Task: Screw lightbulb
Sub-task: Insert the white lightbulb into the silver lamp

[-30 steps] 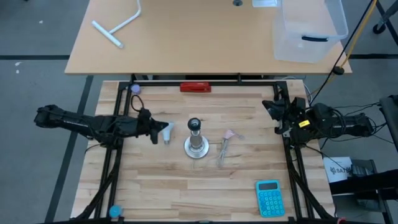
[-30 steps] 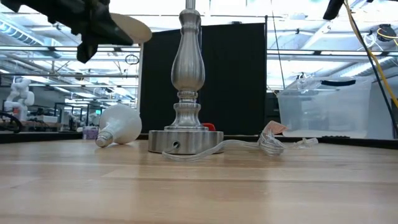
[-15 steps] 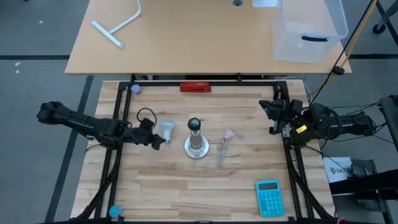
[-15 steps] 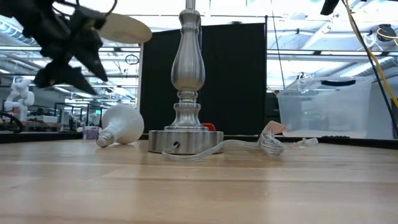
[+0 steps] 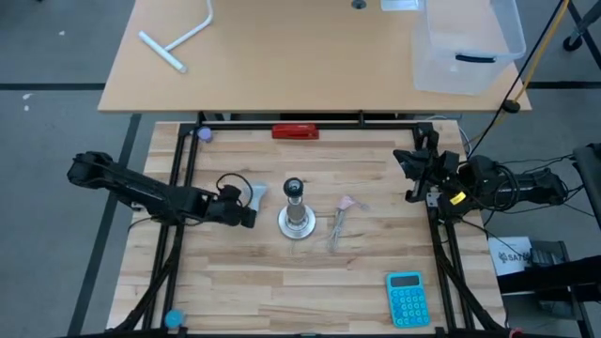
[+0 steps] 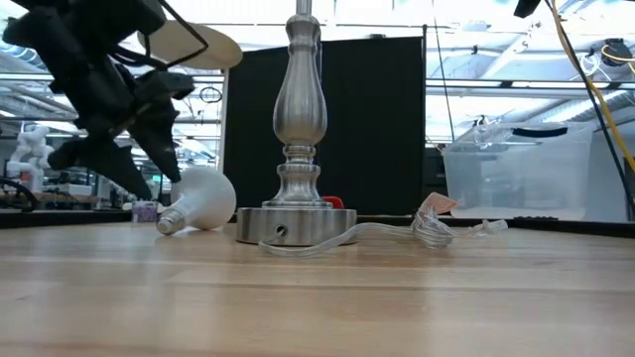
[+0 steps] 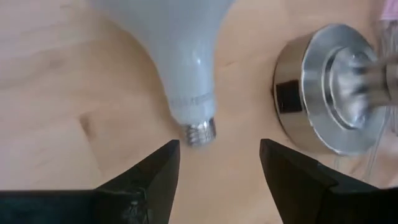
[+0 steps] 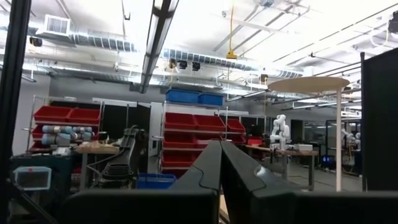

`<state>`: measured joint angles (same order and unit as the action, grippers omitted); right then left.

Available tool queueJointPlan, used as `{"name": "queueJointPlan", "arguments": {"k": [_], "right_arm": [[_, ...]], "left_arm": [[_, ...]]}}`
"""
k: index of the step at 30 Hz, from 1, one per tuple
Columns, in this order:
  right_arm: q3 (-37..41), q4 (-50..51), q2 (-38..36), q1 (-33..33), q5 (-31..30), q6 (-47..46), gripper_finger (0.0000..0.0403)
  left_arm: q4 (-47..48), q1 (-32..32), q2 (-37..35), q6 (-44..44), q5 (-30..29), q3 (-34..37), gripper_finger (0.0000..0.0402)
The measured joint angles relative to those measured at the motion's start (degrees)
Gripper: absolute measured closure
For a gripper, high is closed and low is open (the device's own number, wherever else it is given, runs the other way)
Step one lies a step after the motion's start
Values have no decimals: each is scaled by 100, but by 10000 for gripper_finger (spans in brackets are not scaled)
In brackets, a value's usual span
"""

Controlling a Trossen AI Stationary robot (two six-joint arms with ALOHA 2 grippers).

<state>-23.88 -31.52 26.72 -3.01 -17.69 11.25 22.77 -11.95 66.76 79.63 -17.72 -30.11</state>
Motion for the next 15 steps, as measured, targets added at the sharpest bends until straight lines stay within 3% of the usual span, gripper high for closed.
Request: {"name": "queueJointPlan", "arguments": {"k": [15], "right_arm": [[0, 8, 46, 0, 0, 146, 403]], "left_arm": [[-978, 375, 976, -367, -375, 0, 175]]}}
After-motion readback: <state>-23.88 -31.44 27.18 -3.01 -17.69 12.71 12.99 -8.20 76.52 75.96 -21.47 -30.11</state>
